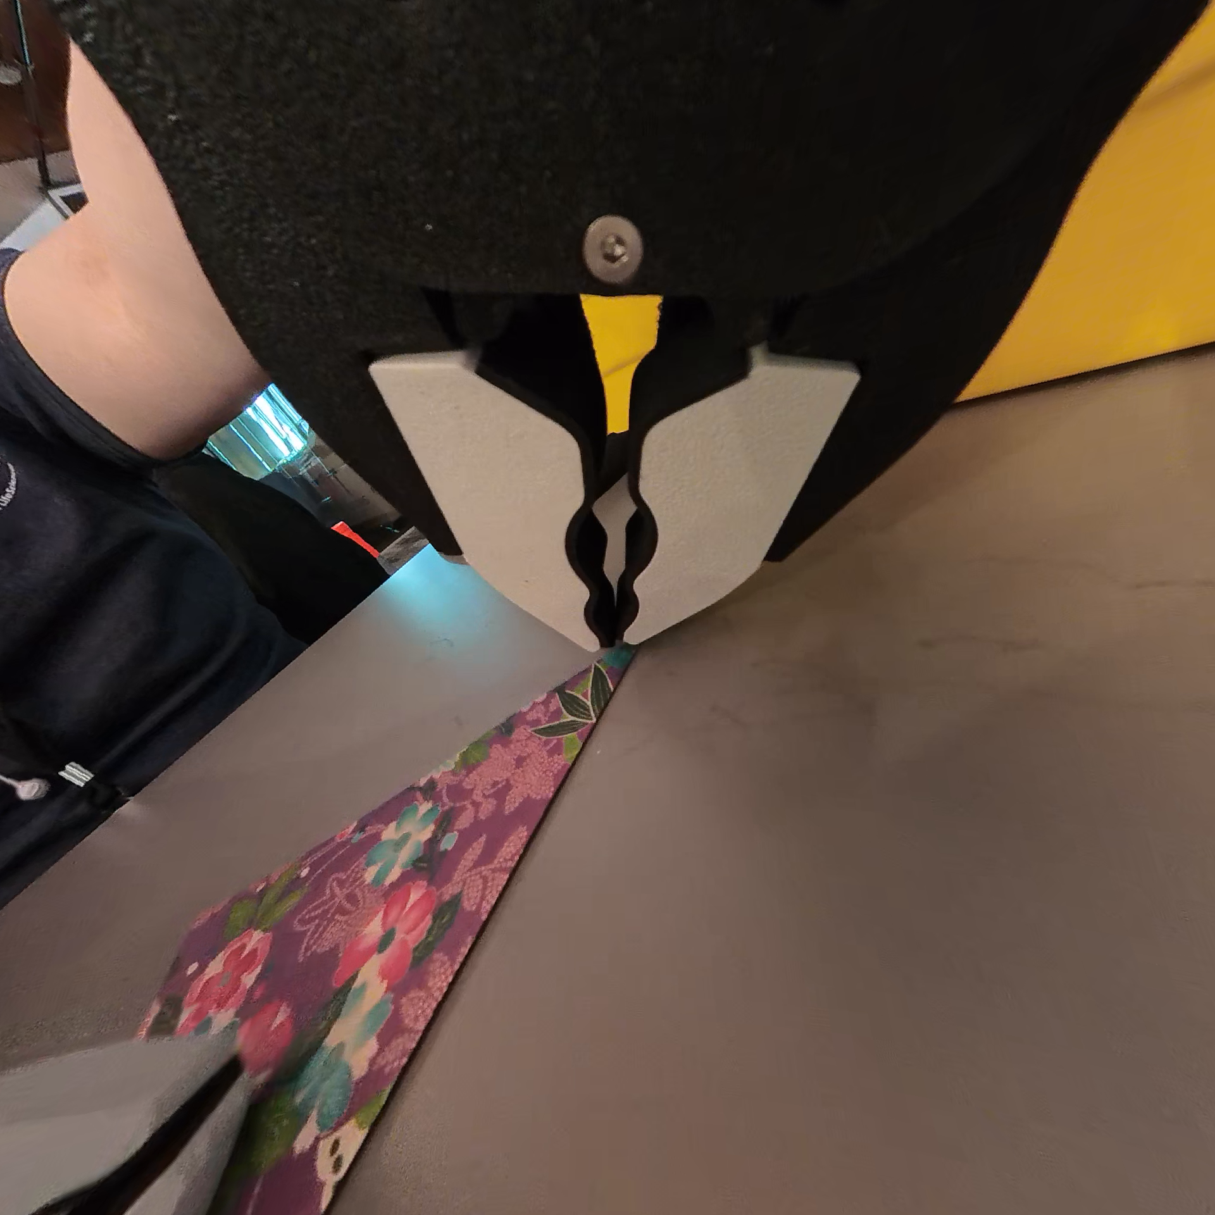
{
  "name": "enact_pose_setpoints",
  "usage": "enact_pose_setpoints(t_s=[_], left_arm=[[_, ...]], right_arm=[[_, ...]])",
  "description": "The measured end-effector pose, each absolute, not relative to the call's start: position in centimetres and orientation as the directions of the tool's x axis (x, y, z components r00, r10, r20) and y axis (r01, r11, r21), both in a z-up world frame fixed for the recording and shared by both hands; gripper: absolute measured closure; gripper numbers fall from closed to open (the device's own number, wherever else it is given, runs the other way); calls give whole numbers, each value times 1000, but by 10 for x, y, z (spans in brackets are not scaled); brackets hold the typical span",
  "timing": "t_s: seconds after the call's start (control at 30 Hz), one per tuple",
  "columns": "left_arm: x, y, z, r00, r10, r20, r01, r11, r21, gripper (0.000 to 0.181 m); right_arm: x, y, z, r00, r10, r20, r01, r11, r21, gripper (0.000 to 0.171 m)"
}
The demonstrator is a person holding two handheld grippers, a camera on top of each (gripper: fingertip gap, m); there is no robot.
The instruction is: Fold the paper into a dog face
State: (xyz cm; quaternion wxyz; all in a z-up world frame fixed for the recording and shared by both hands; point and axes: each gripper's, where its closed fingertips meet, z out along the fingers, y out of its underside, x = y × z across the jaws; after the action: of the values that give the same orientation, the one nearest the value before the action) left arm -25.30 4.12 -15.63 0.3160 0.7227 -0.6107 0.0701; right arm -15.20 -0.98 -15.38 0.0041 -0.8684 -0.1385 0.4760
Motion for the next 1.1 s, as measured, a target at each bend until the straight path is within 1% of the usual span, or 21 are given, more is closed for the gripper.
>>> enact_pose_setpoints(t_s=[0.03, 0.1, 0.27, 0.3, 0.33, 0.37, 0.4, 0.43, 0.47, 0.5, 0.53, 0.57, 0.63, 0.73, 0.83, 0.87, 0.9, 0.93, 1.0, 1.03, 1.1], left_arm=[[-253, 41, -156, 244, -839, 487, -927, -54, 371, 181], [-253, 42, -156, 247, -837, 488, -927, -57, 372, 181], [-254, 42, -157, 239, -841, 485, -929, -53, 366, 181], [-254, 42, -157, 234, -844, 482, -930, -50, 365, 181], [-254, 43, -157, 226, -849, 477, -931, -44, 363, 181], [-255, 43, -157, 214, -856, 471, -932, -35, 361, 181], [-255, 43, -157, 200, -864, 462, -933, -24, 360, 181], [-255, 43, -157, 185, -874, 450, -932, -11, 362, 181], [-255, 43, -157, 167, -884, 437, -931, 4, 365, 181], [-256, 43, -157, 151, -893, 423, -929, 18, 370, 181], [-256, 43, -157, 137, -901, 411, -926, 31, 376, 181], [-256, 43, -157, 124, -908, 399, -923, 42, 382, 181], [-253, 45, -157, 90, -924, 372, -927, 58, 370, 181], [-240, 50, -158, 42, -944, 327, -955, 58, 292, 181], [-238, 51, -158, 24, -951, 308, -961, 63, 269, 181], [-238, 52, -158, 16, -954, 300, -962, 67, 265, 181], [-237, 53, -159, 8, -958, 287, -963, 69, 259, 181], [-237, 55, -159, 3, -963, 269, -964, 69, 255, 181], [-235, 60, -159, -5, -972, 234, -966, 65, 250, 181], [-234, 61, -159, -11, -976, 219, -967, 65, 244, 181], [-233, 63, -159, -29, -981, 190, -970, 74, 233, 181]], right_arm=[[-145, -14, -155, 531, 250, -810, 256, -958, -128, 169], [-129, -21, -156, 567, 251, -785, 278, -955, -104, 169], [-87, -27, -157, 638, 171, -751, 211, -977, -44, 170], [-79, -27, -157, 676, 187, -713, 208, -976, -59, 170], [-73, -25, -156, 710, 237, -663, 226, -968, -104, 170], [-77, -21, -148, 692, 322, -646, 261, -946, -191, 170], [-92, -18, -132, 613, 446, -652, 307, -895, -323, 170], [-108, -16, -114, 515, 590, -622, 343, -807, -481, 170], [-122, -14, -100, 440, 718, -540, 363, -692, -624, 170], [-131, -13, -93, 397, 811, -429, 378, -571, -729, 170], [-137, -11, -91, 376, 867, -328, 392, -469, -791, 170], [-143, -11, -93, 354, 897, -264, 408, -402, -820, 170], [-148, -7, -108, 358, 907, -221, 459, -378, -804, 170], [-149, 0, -128, 365, 911, -194, 520, -372, -769, 170], [-151, 7, -131, 384, 908, -166, 507, -357, -784, 170], [-151, 8, -128, 390, 907, -157, 493, -350, -796, 161], [-151, 11, -126, 413, 898, -154, 476, -357, -804, 100], [-151, 11, -124, 417, 895, -161, 468, -363, -806, 98], [-148, 13, -117, 421, 900, -114, 473, -325, -819, 111], [-145, 17, -116, 440, 895, -74, 477, -303, -825, 112], [-143, 18, -117, 443, 893, -80, 474, -309, -825, 111]])
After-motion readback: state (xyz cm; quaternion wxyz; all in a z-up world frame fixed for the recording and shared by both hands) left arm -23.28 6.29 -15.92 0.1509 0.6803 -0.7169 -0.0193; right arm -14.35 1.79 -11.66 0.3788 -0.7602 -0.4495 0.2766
